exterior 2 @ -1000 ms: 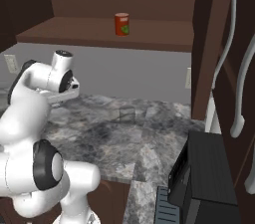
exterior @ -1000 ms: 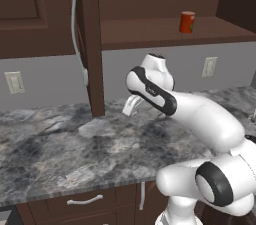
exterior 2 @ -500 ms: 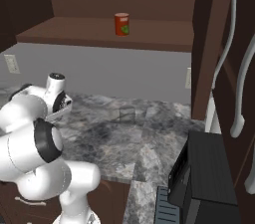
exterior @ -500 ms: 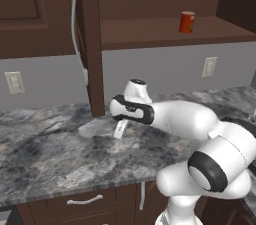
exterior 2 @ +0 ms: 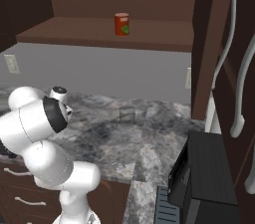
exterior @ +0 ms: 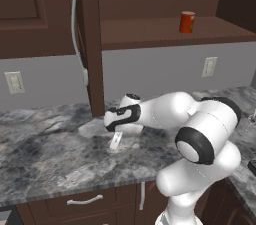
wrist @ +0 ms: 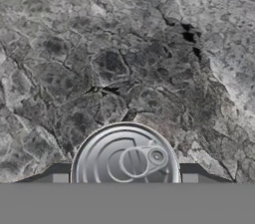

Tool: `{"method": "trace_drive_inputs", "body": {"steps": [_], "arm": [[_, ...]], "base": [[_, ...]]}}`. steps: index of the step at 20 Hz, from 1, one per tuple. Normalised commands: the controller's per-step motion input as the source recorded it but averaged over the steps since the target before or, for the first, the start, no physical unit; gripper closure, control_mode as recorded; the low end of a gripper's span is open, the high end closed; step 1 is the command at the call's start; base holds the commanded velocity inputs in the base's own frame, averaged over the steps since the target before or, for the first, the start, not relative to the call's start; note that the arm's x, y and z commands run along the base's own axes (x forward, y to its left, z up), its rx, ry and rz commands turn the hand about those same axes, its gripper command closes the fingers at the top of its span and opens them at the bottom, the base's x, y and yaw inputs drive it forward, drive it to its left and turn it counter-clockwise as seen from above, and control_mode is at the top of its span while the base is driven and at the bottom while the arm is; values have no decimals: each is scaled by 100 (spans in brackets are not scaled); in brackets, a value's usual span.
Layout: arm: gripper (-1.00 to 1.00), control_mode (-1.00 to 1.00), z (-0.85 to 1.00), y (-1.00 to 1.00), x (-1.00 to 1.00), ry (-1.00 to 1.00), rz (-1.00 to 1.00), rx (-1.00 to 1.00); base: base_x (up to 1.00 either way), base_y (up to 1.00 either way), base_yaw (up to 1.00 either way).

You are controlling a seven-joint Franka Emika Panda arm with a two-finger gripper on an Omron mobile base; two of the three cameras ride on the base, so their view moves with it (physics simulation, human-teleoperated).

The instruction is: Restock the canned food cabinet by taking the new fresh canned food from the counter and placing it in the cabinet. Then, take the old canned food from the cabinet and place it on the counter.

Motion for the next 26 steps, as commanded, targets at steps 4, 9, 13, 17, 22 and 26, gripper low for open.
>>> {"method": "trace_drive_inputs", "body": {"steps": [4,9,13,17,22,26], "arm": [[100,-100,-54,0,9,-4,0,3],[100,-100,-48,3,19,-6,0,0],[-100,-100,-16,2,20,0,0,0],[-100,-100,5,0,-3,-4,0,0],[-100,-100,29,0,-7,-1,0,1],[-100,-100,47,0,-22,0,0,1]], "base": [[0,0,0],[0,0,0],[0,0,0],[0,0,0],[0,0,0],[0,0,0]]}}
